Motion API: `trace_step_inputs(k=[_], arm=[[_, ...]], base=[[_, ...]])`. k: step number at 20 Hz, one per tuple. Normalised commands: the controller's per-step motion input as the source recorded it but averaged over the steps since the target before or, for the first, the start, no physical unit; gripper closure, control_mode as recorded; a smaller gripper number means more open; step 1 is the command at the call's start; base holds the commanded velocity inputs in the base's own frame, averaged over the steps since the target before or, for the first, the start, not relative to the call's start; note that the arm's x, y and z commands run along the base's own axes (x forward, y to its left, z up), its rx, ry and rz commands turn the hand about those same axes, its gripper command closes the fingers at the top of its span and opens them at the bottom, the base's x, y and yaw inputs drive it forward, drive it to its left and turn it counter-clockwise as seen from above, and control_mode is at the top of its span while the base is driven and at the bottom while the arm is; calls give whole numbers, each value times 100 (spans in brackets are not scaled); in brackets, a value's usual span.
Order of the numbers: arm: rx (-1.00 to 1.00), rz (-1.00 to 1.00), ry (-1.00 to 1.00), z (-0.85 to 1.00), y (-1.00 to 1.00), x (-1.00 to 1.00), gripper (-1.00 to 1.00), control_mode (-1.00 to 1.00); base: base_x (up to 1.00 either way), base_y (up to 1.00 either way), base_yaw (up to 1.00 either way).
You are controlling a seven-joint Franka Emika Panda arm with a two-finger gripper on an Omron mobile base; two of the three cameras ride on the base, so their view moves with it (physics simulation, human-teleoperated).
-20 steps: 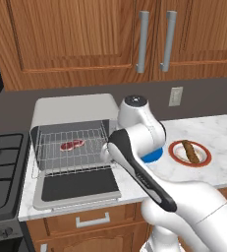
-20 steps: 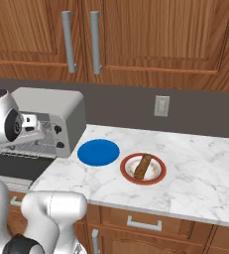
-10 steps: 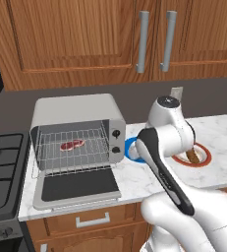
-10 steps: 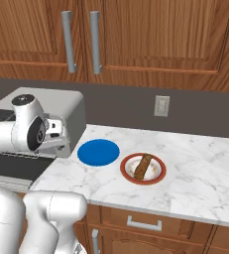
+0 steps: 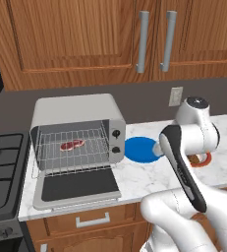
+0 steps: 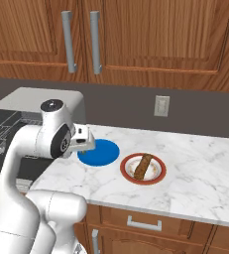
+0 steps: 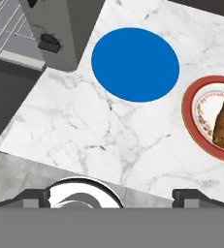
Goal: Open the toaster oven door. Place the baguette on the top rack in the toaster oven and place the steak on the bottom rack.
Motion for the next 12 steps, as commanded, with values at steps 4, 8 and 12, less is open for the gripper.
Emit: trace_step_inputs(k=[4,8,12], arm=[[0,-8,0,0,-72,17,-100,-100],[0,-10,0,0,-68,22,-100,-100],[3,-14,0,-4,-61,27,-100,-100]], base=[[0,0,0],[0,0,0],[0,0,0]])
